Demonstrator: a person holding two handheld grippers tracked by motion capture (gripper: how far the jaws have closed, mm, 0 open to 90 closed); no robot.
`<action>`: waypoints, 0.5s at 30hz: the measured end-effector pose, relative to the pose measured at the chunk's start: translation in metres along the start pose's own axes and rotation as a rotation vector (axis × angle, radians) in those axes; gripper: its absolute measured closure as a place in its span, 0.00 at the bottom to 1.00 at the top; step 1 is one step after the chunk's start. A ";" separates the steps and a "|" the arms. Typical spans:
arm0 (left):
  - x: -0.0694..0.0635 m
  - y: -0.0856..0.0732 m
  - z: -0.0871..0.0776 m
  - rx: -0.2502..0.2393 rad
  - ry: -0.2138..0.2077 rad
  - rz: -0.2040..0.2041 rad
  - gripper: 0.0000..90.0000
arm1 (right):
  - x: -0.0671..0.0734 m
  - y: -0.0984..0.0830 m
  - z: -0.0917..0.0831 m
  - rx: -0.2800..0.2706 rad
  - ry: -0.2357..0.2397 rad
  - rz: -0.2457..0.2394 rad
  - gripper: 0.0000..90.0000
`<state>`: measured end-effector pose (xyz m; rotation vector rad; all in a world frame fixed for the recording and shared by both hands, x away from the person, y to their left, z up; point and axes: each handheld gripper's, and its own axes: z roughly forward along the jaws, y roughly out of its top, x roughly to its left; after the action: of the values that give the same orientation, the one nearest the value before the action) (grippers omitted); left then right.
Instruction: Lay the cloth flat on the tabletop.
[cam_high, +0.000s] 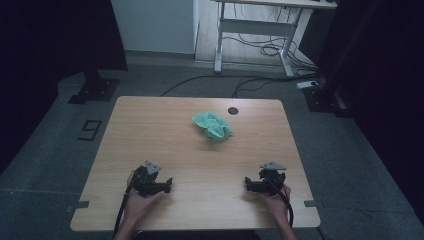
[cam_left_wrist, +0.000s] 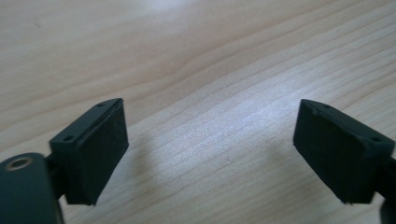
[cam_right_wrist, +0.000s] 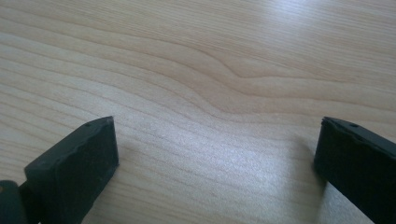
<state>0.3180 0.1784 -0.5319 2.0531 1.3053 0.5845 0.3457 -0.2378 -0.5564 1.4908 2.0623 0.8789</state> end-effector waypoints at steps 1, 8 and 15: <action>0.000 0.000 -0.003 -0.018 0.002 0.000 0.16 | 0.001 -0.001 -0.001 -0.001 -0.007 0.006 0.00; 0.003 -0.002 -0.015 -0.070 -0.074 -0.021 0.21 | 0.007 -0.006 -0.007 -0.010 -0.025 0.021 0.05; -0.004 -0.004 -0.020 -0.132 -0.063 0.005 0.25 | 0.004 -0.010 -0.016 -0.072 -0.002 0.029 0.09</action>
<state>0.3004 0.1817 -0.5205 1.9517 1.1936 0.5883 0.3268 -0.2404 -0.5519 1.4864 1.9905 0.9528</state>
